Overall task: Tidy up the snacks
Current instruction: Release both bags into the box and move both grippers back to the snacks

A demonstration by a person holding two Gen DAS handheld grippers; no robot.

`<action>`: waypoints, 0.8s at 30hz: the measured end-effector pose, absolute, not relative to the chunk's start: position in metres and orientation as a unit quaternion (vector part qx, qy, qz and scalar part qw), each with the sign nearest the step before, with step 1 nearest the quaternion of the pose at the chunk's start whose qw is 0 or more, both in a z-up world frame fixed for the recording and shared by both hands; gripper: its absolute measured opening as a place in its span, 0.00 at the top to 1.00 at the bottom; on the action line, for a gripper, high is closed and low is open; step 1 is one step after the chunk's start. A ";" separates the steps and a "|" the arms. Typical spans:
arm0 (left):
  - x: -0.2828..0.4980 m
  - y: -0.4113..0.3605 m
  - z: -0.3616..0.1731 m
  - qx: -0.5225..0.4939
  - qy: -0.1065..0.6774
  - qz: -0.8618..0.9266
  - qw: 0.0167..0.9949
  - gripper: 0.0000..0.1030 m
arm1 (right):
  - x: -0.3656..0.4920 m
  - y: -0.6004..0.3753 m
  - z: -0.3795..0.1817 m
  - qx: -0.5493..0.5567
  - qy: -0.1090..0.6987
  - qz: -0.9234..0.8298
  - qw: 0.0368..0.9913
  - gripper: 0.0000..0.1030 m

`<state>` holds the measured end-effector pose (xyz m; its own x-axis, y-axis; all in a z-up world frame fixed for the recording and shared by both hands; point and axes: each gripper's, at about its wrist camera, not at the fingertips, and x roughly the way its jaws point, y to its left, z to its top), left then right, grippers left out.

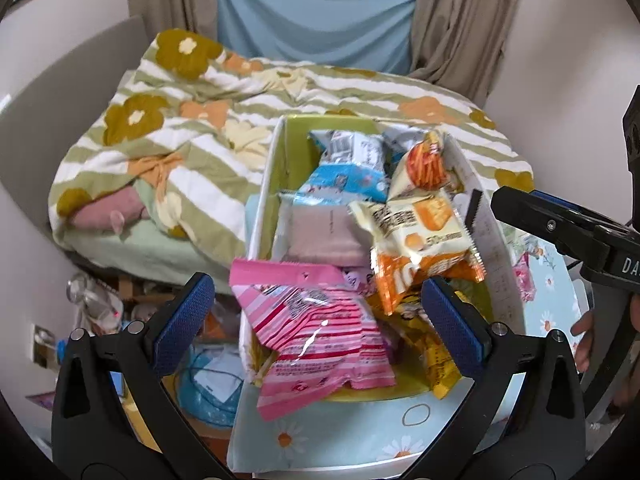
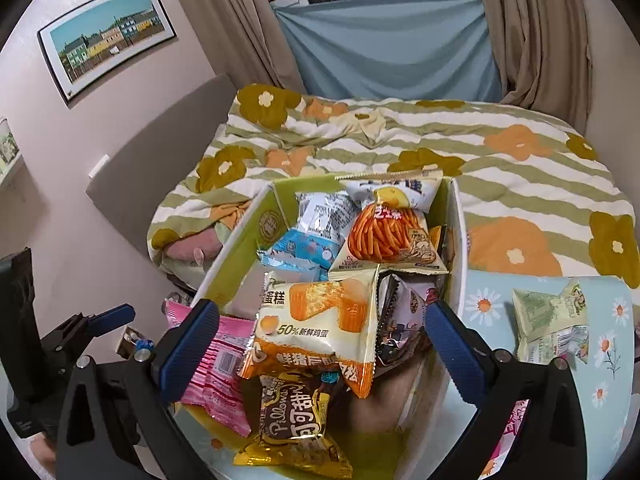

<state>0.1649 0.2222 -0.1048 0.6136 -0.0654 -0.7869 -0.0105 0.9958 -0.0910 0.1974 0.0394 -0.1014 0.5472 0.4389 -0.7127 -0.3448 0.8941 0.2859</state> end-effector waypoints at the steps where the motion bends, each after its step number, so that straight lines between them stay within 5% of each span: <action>1: 0.165 0.219 -0.102 -0.041 0.436 -0.020 0.899 0.00 | 0.195 0.037 -0.098 0.058 0.417 0.222 0.879 0.00; 24: 0.183 0.091 -0.075 -0.015 0.409 -0.074 0.909 0.00 | 0.173 -0.121 -0.055 0.089 0.375 0.156 0.909 0.00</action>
